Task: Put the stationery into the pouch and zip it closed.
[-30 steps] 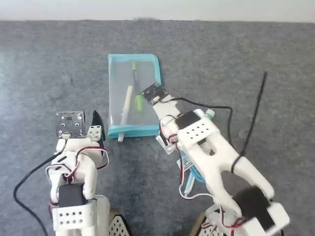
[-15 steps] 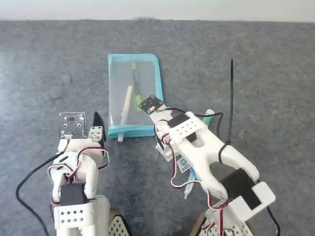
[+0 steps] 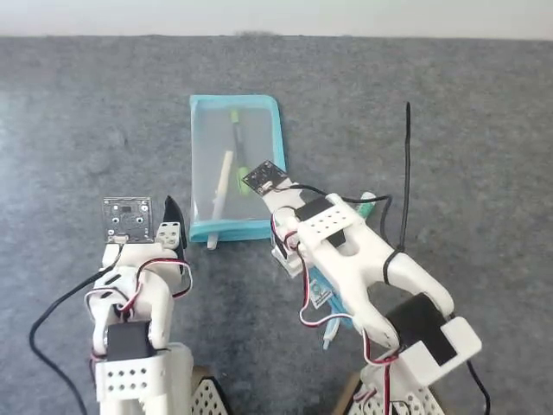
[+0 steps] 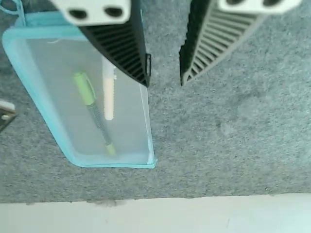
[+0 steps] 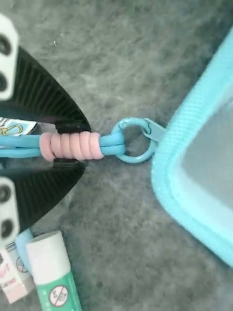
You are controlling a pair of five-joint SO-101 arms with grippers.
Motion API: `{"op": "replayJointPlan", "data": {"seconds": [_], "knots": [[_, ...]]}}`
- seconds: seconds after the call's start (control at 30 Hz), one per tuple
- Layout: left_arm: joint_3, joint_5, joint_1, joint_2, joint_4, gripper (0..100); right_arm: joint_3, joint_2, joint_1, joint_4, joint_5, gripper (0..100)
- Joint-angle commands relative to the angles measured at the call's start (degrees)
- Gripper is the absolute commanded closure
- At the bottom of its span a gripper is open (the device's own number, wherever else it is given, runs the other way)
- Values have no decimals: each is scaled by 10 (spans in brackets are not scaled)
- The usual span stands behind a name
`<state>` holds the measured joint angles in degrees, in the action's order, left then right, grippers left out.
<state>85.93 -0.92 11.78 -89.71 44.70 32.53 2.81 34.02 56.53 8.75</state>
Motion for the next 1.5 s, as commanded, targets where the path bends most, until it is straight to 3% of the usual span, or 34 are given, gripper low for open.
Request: {"op": "replayJointPlan", "data": {"seconds": [0.0, 0.23, 0.4, 0.53, 0.83, 1.03, 1.2, 1.47], "knots": [[-5, 8, 2, -10, -15, 902, -57, -51, -40, 55, 2, 991], [-8, 9, 0, -10, -7, 895, -140, -218, -67, 196, 3, 991], [-31, 10, -21, -9, 36, 801, -221, -289, -67, 269, 2, 991], [-51, 30, -61, -12, 84, 797, -281, -276, -70, 326, 0, 992], [-41, 47, -86, -9, 86, 797, -255, -232, -72, 330, -15, 992], [-12, 61, -178, -9, 85, 792, -386, -217, -68, 401, -11, 992], [-9, 60, -205, -9, 85, 735, -508, -177, -57, 464, -11, 992], [26, 59, -246, -9, 51, 728, -535, -154, 2, 461, -15, 992]]}}
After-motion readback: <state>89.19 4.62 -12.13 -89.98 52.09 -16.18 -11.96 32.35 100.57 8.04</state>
